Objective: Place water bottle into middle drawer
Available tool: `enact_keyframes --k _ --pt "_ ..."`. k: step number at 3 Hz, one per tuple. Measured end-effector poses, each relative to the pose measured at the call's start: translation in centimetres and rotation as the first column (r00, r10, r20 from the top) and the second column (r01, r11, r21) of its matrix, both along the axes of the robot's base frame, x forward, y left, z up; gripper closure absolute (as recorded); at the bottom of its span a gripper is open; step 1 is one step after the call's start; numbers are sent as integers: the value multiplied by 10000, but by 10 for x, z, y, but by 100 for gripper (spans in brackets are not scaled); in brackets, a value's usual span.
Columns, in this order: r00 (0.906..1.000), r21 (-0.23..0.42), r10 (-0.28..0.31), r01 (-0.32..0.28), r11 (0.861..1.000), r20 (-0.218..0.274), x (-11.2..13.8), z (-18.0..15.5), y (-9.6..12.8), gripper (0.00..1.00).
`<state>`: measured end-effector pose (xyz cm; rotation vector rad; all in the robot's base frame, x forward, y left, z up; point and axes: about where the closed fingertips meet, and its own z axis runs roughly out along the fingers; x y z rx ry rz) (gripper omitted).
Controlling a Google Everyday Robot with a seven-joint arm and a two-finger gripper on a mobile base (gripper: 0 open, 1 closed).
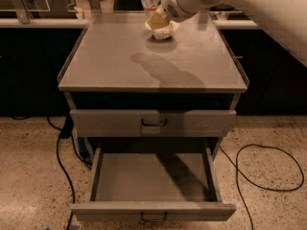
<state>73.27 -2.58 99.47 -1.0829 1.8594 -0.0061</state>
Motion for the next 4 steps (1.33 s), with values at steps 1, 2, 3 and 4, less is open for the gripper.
enact_keyframes --k 1,2,3,4 --pt "9986 -512 -501 510 9974 186 -26 23 -28 100" --pt "9956 -800 -881 904 9927 310 -39 35 -44 100" --pt "9898 -1049 -1346 1389 9847 469 -58 54 -65 100" --pt "9769 -1104 -1897 2001 9735 980 -76 79 -87 100"
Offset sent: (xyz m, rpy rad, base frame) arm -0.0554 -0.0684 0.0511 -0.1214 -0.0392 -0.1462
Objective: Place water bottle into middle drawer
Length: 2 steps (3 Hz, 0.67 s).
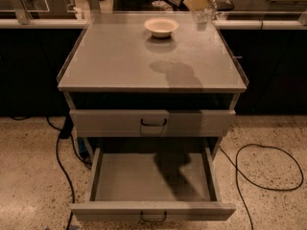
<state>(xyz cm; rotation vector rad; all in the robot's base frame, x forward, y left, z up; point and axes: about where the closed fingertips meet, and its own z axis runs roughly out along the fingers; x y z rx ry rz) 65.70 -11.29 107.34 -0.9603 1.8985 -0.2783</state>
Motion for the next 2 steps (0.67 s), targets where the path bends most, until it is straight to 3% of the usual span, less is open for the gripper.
enact_keyframes --k 1,2 --pt "9982 -203 -497 504 9985 345 -23 30 -37 100" --pt "9982 -203 -496 504 9985 345 -23 30 -37 100"
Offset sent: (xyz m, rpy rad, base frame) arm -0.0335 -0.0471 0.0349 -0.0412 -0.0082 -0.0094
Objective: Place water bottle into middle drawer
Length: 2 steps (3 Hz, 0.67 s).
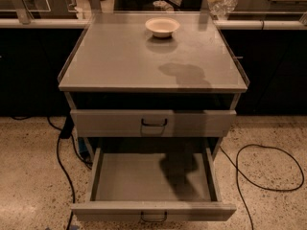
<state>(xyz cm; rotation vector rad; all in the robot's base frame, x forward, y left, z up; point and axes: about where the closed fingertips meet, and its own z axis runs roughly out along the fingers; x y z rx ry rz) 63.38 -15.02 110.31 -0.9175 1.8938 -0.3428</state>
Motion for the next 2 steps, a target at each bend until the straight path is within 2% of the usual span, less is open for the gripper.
enact_keyframes --k 1,2 --pt "9998 -81 -77 76 9999 -171 7 -2 1 100" --pt "9995 -286 -171 163 9995 -278 -11 2 -5 100"
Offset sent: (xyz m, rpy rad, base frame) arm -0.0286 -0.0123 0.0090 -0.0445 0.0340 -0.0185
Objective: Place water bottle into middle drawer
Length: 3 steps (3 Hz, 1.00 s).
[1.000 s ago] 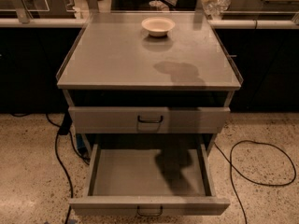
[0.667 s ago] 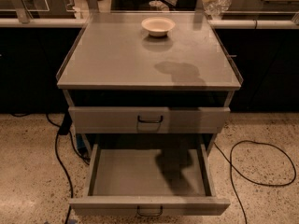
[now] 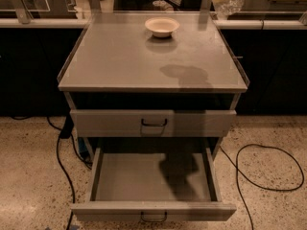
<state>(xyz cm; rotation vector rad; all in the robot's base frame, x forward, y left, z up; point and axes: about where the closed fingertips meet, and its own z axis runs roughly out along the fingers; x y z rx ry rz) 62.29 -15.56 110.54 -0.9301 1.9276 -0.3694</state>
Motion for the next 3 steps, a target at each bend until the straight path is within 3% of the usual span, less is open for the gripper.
enact_keyframes --k 2,3 --pt "9978 -405 -579 591 9974 316 -72 16 -25 100" --pt "9972 -721 -744 743 9946 14 -110 13 -33 100"
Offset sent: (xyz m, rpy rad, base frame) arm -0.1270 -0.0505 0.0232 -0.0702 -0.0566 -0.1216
